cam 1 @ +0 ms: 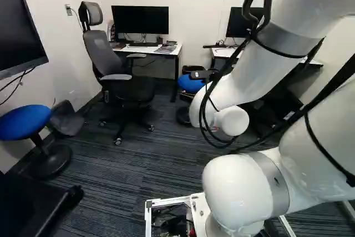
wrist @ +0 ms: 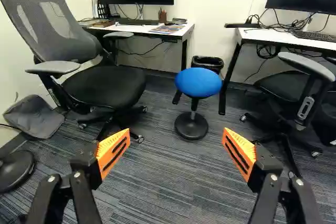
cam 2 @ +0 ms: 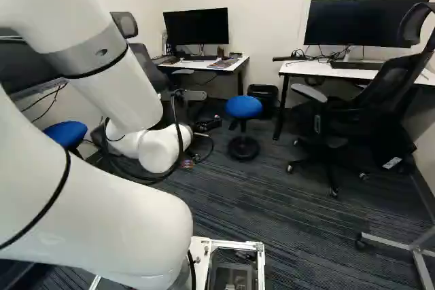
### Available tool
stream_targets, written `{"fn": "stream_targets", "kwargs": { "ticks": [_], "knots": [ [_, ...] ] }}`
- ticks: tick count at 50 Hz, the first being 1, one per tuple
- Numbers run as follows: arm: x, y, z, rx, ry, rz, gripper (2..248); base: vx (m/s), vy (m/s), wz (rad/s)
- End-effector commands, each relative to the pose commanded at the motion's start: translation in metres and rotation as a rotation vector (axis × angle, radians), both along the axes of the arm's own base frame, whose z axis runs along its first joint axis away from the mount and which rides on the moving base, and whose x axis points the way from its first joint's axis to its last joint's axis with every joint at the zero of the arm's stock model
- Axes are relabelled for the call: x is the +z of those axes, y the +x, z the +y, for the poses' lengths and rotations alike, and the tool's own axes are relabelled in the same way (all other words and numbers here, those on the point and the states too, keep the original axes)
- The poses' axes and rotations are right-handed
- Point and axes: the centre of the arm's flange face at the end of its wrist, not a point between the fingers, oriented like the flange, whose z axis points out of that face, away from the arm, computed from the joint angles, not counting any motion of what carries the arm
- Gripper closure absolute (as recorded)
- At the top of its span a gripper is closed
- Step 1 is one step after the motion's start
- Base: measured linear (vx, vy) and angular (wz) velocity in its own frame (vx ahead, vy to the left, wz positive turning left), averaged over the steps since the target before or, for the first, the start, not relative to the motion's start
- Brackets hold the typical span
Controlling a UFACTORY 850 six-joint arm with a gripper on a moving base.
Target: Open the door and move inside
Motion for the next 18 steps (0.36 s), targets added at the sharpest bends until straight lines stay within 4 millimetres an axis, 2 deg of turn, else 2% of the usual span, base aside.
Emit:
{"fn": "stream_targets", "kwargs": {
  "ticks": [18],
  "knots": [
    [0.0,0.0001,0.0,0.0,0.0,0.0,3,-0.01,0.0,0.001]
  ]
}}
